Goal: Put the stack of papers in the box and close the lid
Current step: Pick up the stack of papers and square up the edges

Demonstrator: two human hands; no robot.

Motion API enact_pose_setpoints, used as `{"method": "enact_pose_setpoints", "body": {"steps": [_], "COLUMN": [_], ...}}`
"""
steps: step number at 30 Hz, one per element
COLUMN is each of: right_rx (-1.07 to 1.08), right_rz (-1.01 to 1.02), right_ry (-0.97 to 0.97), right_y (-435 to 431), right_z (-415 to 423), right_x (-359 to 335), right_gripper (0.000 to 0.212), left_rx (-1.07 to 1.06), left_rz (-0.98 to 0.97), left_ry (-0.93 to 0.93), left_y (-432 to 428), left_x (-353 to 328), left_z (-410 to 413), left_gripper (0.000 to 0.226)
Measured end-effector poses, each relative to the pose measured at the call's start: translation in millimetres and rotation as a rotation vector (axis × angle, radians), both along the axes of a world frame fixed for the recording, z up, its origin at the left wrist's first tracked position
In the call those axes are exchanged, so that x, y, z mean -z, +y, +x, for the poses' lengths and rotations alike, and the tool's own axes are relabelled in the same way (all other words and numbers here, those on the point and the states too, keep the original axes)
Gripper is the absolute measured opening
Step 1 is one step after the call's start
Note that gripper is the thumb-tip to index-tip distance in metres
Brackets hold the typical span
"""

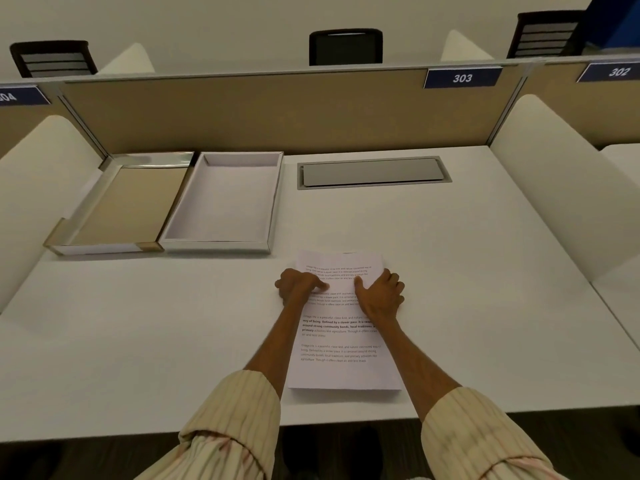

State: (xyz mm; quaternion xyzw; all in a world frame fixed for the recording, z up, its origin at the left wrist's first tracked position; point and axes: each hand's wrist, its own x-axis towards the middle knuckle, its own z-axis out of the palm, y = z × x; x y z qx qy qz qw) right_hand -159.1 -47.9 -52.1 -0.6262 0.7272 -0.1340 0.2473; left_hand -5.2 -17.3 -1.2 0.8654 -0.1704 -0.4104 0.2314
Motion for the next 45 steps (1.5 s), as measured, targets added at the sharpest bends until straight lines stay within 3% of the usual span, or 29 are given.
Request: {"method": "enact_pose_setpoints", "body": {"steps": [9, 14, 17, 21, 25, 28, 30, 34, 38, 42, 45], "right_rx": [0.047, 0.060, 0.077, 0.105, 0.136, 0.036, -0.011, -0.058, -0.161, -0.154, -0.161], "right_rz": [-0.037, -0.065, -0.055, -0.019, 0.132, 0.270, 0.252, -0.064, -0.226, -0.226, -0.269], "right_ry": [0.004, -0.013, -0.057, -0.247, -0.640, -0.930, -1.033, -1.095, -1.115, -1.099, -1.138], "right_y": [0, 2, 1, -8, -20, -23, -20, -17, -15, -11, -12], "right_z": [2, 1, -2, -12, -33, -47, -47, -41, -36, -40, -43], "right_x": [6, 10, 11, 16, 9, -11, -30, -80, -115, -106, -111], "right_gripper": [0.073, 0.074, 0.074, 0.085, 0.101, 0.080, 0.060, 0.044, 0.016, 0.026, 0.045], "left_rx": [-0.040, -0.142, -0.194, -0.208, -0.170, -0.082, -0.059, -0.016, 0.088, 0.174, 0.114], "left_rz": [-0.110, -0.213, -0.288, -0.395, -0.513, -0.582, -0.649, -0.866, -1.094, -1.063, -1.087], "left_ry": [0.225, 0.364, 0.429, 0.487, 0.524, 0.581, 0.564, 0.439, 0.296, 0.201, 0.200], "left_y": [0, 6, 11, 15, 25, 33, 34, 32, 28, 22, 17], "left_x": [5, 8, 12, 14, 6, -8, -22, -51, -72, -74, -80], "left_z": [10, 9, 6, 1, -2, -3, -2, 8, 9, 8, 6], "left_gripper": [0.061, 0.083, 0.071, 0.064, 0.066, 0.070, 0.066, 0.049, 0.036, 0.046, 0.062]}}
